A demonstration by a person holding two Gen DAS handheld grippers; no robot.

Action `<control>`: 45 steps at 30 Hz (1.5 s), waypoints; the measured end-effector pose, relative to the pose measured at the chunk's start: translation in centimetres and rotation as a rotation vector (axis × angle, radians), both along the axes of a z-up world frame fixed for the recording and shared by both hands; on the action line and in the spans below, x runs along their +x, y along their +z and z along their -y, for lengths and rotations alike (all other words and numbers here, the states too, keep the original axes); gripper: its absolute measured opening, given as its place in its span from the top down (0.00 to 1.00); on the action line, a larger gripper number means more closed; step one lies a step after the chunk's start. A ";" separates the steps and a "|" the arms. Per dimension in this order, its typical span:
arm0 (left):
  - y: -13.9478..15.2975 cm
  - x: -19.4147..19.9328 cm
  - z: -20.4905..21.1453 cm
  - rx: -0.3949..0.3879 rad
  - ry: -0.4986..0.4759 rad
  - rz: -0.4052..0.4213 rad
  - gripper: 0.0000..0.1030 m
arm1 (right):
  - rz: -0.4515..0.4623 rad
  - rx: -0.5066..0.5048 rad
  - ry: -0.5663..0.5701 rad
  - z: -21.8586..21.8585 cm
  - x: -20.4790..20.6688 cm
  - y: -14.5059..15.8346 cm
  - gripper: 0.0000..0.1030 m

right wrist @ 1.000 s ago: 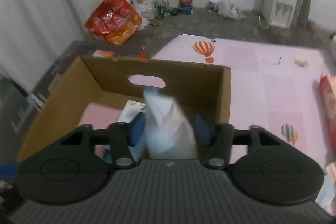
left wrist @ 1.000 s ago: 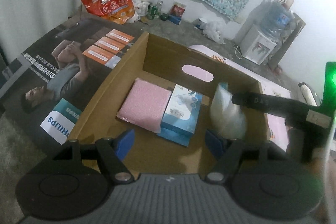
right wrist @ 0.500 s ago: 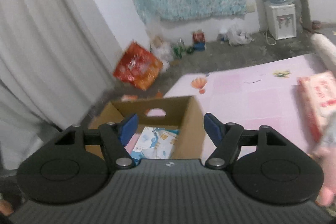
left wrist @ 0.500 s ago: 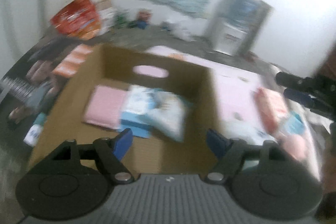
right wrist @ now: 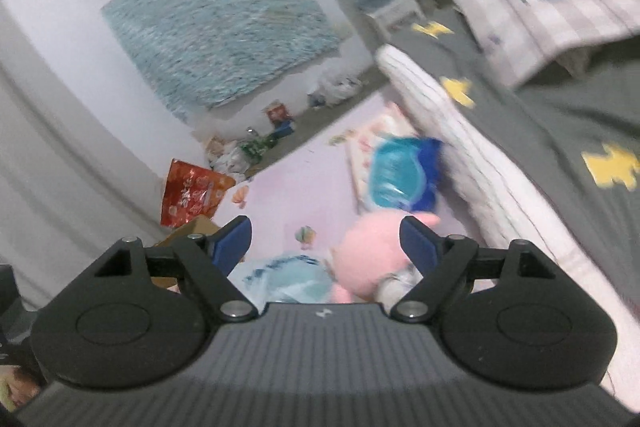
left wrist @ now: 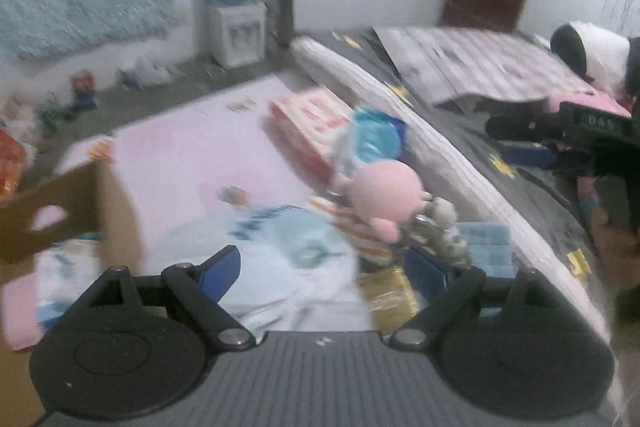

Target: Organize soft objects

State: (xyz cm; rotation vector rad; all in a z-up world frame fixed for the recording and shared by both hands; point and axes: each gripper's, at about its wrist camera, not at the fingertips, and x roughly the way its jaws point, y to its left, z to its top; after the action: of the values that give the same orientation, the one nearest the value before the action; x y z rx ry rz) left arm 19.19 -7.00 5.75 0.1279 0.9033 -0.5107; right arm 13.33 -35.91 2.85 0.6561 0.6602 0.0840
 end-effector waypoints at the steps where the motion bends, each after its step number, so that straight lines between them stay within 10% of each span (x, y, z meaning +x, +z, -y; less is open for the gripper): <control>1: -0.8 0.6 0.9 -0.005 -0.007 -0.014 0.14 | -0.007 0.026 -0.013 0.4 0.1 -1.0 0.25; 8: -5.4 5.8 8.3 0.079 -0.019 -0.125 0.32 | -0.088 0.159 -0.082 1.3 4.5 -7.4 0.42; 24: -10.1 10.6 12.3 0.028 0.033 -0.319 0.29 | -0.216 0.275 -0.040 1.1 13.0 -13.7 0.42; 45: 0.3 0.3 6.9 -0.133 0.026 -0.124 0.39 | 0.012 0.324 0.073 -2.0 3.8 -4.3 0.41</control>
State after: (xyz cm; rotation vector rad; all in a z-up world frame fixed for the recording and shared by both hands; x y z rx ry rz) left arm 19.46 -13.91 6.03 -0.0369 0.9873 -0.5578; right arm 17.12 -33.87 -1.40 0.9423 0.6646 0.2662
